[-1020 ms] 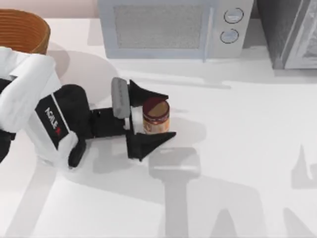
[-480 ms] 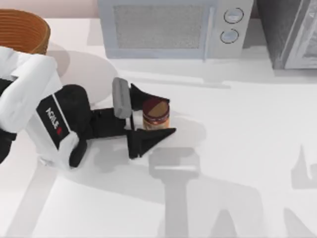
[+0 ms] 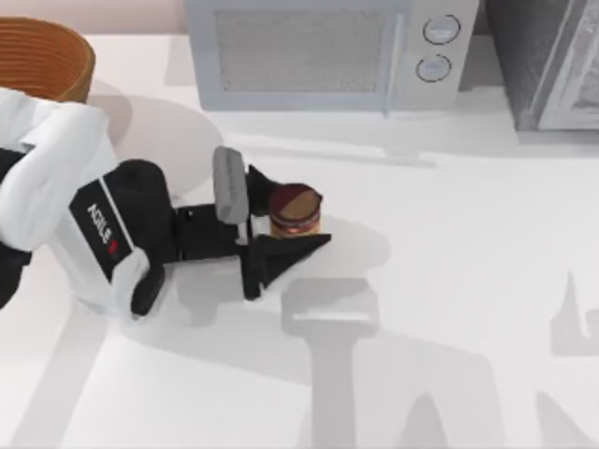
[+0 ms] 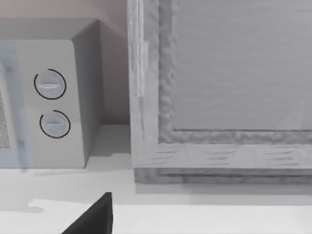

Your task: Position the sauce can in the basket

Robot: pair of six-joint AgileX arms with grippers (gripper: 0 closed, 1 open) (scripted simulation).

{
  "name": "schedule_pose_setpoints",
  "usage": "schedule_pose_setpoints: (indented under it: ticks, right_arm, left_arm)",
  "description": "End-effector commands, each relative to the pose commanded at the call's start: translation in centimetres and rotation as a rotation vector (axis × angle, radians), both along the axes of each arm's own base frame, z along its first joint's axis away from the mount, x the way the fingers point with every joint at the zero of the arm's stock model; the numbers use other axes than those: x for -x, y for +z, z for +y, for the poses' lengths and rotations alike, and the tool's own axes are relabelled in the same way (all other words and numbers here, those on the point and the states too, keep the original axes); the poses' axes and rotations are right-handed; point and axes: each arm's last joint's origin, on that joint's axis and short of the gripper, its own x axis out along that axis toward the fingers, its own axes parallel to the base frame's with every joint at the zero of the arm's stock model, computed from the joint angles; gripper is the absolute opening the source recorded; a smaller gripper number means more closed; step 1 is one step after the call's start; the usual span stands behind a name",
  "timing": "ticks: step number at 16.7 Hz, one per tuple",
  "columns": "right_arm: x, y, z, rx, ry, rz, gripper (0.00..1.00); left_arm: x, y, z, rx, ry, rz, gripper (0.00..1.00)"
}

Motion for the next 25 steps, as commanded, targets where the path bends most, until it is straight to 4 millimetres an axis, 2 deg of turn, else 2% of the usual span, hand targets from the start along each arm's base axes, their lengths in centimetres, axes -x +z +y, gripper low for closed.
schedule_pose_setpoints:
  ticks: [11,13,16,18,20,23,25]
  right_arm:
    - [0.0,0.0,0.0,0.0,0.0,0.0,1.0]
    - [0.0,0.0,0.0,0.0,0.0,0.0,1.0]
    - [0.0,0.0,0.0,0.0,0.0,0.0,1.0]
    - [0.0,0.0,0.0,0.0,0.0,0.0,1.0]
    - [0.0,0.0,0.0,0.0,0.0,0.0,1.0]
    - [0.0,0.0,0.0,0.0,0.0,0.0,1.0]
    - [0.0,0.0,0.0,0.0,0.0,0.0,1.0]
  left_arm:
    - [-0.2,0.5,0.1,0.001,-0.004,-0.01,0.0]
    - [-1.1,2.4,0.3,0.005,-0.019,-0.046,0.0]
    - [-3.2,7.1,1.9,0.01,-0.026,-0.113,0.0]
    - [-4.6,10.7,4.1,0.009,-0.01,-0.148,0.0]
    - [-5.8,14.1,7.6,0.002,0.037,-0.165,0.0]
    - [-6.6,18.0,15.3,-0.012,0.171,-0.149,0.0]
    - [-6.3,19.7,21.1,-0.017,0.289,-0.116,0.0]
